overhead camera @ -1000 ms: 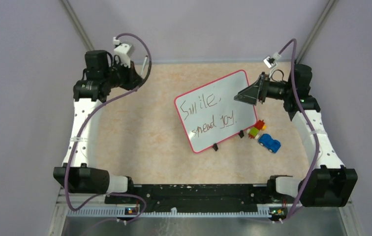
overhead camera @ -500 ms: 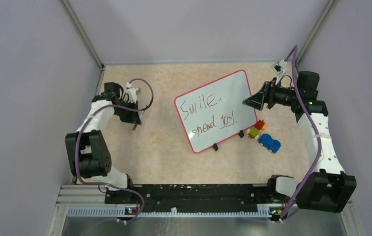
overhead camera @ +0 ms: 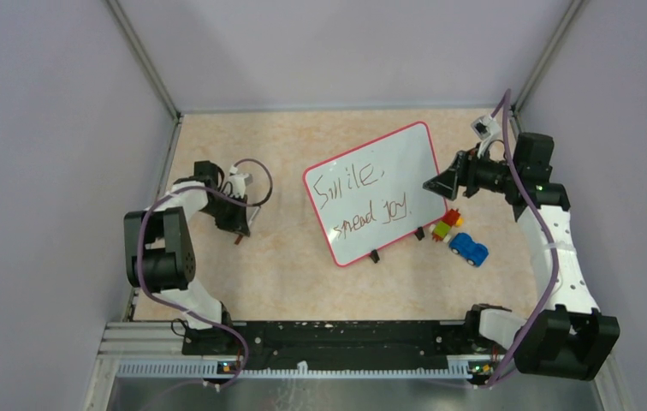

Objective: Write a sentence on the whiteboard
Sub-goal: Put down the whiteboard marker at the center of the board.

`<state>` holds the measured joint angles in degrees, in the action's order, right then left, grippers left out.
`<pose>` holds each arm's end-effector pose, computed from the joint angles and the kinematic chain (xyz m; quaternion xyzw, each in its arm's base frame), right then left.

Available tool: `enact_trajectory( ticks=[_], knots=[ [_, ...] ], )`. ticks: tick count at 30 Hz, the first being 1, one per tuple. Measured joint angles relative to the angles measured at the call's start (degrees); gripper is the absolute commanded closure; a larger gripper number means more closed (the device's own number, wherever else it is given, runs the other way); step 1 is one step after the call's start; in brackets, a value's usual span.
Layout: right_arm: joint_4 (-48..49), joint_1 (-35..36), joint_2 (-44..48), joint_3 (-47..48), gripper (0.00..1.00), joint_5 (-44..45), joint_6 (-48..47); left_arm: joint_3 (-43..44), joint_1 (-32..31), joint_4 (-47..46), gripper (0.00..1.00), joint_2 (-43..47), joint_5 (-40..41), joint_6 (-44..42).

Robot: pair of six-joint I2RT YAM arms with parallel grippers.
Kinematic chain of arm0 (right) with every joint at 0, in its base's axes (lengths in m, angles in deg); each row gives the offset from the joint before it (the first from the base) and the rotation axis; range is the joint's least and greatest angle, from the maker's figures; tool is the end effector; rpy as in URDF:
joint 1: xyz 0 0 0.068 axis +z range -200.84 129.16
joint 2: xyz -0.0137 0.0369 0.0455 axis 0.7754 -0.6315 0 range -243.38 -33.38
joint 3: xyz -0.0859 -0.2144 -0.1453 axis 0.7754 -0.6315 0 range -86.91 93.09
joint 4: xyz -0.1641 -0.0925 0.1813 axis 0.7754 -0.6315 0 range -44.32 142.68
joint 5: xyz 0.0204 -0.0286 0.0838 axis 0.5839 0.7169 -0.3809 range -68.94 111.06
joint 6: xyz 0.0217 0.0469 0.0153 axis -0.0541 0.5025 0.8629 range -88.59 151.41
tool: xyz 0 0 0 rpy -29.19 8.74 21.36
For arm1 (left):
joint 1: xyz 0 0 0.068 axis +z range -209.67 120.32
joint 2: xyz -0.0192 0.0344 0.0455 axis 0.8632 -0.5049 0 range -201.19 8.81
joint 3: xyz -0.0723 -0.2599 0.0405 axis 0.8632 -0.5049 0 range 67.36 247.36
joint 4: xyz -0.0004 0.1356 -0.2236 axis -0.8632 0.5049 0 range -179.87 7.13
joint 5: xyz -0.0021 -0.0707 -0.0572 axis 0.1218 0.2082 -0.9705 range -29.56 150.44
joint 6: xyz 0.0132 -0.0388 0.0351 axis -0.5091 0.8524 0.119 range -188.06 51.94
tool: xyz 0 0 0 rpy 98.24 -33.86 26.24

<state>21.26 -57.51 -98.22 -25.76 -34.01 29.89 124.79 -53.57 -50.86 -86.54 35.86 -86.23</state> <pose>0.2350 0.0020 0.3424 -0.1775 0.7957 0.3800 0.4369 0.2988 0.0171 0.1694 0.1261 0.9628 -0.1834 0.1531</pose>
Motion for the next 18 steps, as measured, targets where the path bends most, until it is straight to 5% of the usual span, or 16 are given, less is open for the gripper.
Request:
enact_trajectory(
  ticks=[13, 18],
  knots=[
    [0.0, 0.0, 0.0, 0.0, 0.26, 0.0, 0.0, -0.1, -2.0, -0.1, 0.54, -1.7, 0.8, -1.3],
    [0.0, 0.0, 0.0, 0.0, 0.26, 0.0, -0.1, 0.5, -2.2, 1.3, 0.34, -1.6, -0.4, -1.5]
  ],
)
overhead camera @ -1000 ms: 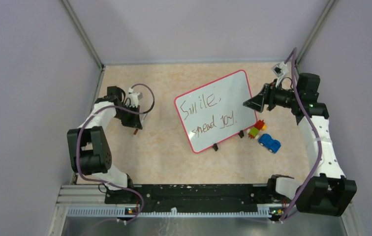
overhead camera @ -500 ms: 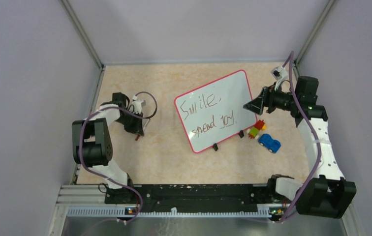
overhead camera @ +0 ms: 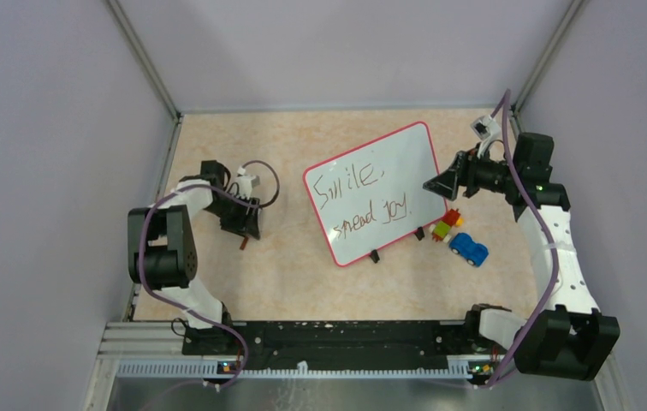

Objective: Write a sentence on the whiteboard
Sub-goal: Put down the whiteboard marker at the center of the board, then reset both arms

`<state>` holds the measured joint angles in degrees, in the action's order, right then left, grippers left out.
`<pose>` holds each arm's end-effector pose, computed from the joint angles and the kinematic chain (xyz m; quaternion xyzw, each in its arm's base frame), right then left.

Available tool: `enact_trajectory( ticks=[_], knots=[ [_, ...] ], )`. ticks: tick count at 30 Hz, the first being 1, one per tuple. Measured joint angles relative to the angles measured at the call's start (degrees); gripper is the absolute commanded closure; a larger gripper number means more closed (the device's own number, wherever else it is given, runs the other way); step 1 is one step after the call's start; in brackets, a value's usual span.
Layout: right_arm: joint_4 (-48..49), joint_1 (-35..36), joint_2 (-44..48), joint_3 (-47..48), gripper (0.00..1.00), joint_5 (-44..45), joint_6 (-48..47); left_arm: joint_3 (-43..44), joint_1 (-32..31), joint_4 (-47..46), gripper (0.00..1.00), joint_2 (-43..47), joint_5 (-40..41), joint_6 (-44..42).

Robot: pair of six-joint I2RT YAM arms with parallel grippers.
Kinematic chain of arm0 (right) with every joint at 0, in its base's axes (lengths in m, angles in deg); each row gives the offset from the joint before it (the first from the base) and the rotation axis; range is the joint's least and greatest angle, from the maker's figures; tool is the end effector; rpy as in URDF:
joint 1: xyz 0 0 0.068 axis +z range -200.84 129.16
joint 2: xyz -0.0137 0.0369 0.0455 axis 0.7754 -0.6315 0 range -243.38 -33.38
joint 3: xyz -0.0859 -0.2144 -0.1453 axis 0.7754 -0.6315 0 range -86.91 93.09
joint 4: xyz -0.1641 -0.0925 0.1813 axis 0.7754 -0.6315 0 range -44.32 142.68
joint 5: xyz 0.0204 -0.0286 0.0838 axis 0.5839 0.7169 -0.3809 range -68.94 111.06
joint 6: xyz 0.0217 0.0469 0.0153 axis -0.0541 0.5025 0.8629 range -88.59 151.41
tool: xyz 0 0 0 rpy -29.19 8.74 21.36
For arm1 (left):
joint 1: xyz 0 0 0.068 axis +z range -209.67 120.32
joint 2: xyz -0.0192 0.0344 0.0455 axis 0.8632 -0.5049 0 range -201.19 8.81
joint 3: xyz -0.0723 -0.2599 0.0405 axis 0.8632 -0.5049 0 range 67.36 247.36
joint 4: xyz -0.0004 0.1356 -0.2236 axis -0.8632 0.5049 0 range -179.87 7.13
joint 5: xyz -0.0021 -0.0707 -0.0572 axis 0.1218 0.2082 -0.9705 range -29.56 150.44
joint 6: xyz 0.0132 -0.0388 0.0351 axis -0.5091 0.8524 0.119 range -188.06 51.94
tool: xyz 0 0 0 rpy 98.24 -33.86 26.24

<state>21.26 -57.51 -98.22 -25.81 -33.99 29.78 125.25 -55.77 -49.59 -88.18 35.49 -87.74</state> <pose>0.2350 0.0020 0.3421 -0.1780 0.7958 0.3796 0.4370 0.3001 0.0055 0.1630 0.1532 0.9603 -0.1921 0.1324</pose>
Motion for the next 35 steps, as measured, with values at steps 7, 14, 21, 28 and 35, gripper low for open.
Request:
enact_trajectory(
  ticks=[7, 14, 21, 28, 35],
  knots=[
    [-2.0, 0.0, -0.2, 0.1, 0.26, 0.0, -1.7, 5.1, -0.2, 4.6, 0.01, 1.0, -0.1, -2.0],
    [-6.4, 0.0, -2.5, 4.8, 0.26, 2.8, -4.9, 23.3, -0.1, 9.0, 0.01, 3.7, -2.7, -2.5],
    [-8.0, -6.1, -5.0, 9.9, 0.26, 4.5, -8.2, 35.1, 3.5, 9.3, 0.01, 5.4, -6.0, 0.1],
    [-10.3, -13.9, -8.3, 11.0, 0.26, 7.0, -13.3, 32.9, 9.0, 6.1, 0.01, 7.7, -5.6, 3.0],
    [-10.0, -15.6, -9.6, 8.9, 0.26, 9.2, -15.9, 21.9, 9.7, 2.1, 0.01, 9.5, -5.0, 5.0]
  ],
)
